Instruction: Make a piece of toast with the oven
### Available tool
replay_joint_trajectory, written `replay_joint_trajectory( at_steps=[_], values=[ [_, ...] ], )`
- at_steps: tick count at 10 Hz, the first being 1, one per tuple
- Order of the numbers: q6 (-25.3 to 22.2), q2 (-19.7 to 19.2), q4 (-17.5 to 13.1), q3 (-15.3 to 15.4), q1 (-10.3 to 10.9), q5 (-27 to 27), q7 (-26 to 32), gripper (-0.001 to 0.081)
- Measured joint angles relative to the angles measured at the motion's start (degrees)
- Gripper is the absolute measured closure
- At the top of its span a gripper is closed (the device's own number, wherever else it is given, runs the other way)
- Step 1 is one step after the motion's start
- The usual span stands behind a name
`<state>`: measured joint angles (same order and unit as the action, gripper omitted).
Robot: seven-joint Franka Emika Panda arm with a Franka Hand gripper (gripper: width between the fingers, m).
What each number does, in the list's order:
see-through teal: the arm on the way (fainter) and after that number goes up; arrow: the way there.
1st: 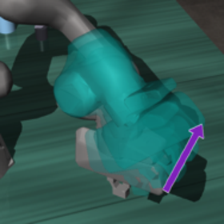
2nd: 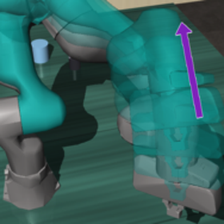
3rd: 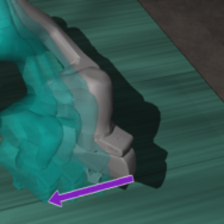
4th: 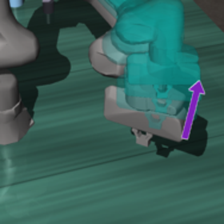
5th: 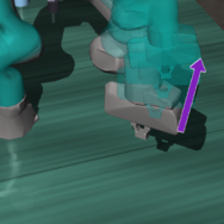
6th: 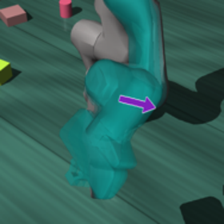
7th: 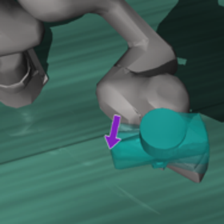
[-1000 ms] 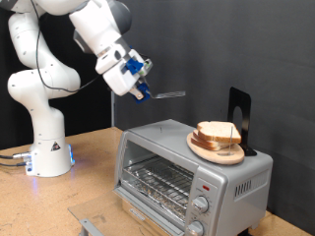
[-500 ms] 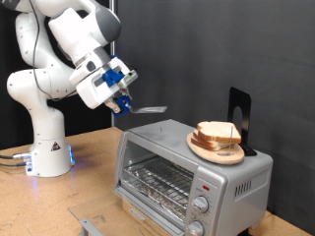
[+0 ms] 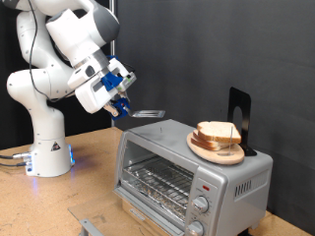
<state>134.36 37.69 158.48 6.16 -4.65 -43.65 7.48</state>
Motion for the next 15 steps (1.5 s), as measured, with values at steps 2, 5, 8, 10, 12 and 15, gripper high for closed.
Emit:
replay_joint_trajectory(
  at_steps=[2,5,8,10,12,15],
  values=[
    [-3.4,-2.9,-3.2,-0.2,-1.4,2.7,-1.5,0.0333],
    [-4.7,-8.2,-8.7,-0.2,-2.9,7.5,-1.6,0.0333],
    [-9.8,-14.6,-16.4,0.0,-3.1,15.1,-1.6,0.0333],
    [-10.0,-18.1,-21.1,1.1,-3.1,19.1,-1.6,0.0333],
    [-8.9,-18.9,-23.6,2.2,-3.1,21.3,-1.6,0.0333],
    [-10.1,-20.4,-25.5,3.4,-3.1,24.3,-3.4,0.0333]
  ],
)
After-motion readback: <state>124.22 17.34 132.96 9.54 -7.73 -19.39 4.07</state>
